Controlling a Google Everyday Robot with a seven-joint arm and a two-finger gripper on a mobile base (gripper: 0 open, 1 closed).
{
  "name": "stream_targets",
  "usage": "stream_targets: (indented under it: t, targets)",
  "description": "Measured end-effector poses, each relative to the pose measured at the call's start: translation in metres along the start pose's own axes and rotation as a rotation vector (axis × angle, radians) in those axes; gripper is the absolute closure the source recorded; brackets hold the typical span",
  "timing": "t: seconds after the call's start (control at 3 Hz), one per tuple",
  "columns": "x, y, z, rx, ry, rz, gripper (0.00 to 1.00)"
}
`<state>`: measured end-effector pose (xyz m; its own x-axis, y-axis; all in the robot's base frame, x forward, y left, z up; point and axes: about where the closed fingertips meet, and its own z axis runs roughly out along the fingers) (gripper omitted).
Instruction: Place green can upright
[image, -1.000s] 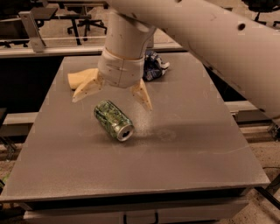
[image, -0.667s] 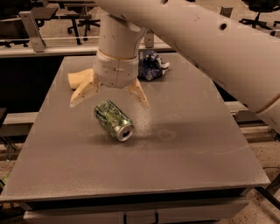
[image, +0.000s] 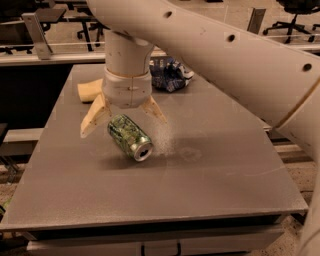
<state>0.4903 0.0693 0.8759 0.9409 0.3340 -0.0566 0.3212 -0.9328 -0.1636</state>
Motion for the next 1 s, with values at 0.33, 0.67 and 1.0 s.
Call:
stream_targets:
  t: [0.33, 0.67, 1.0]
  targets:
    - [0.000, 0.002, 0.009, -0.024, -0.016, -0.071, 0.00]
    - [0.000, 0.007, 0.016, -0.056, -0.033, -0.136, 0.00]
    - [0.001, 0.012, 0.022, -0.086, -0.046, -0.184, 0.00]
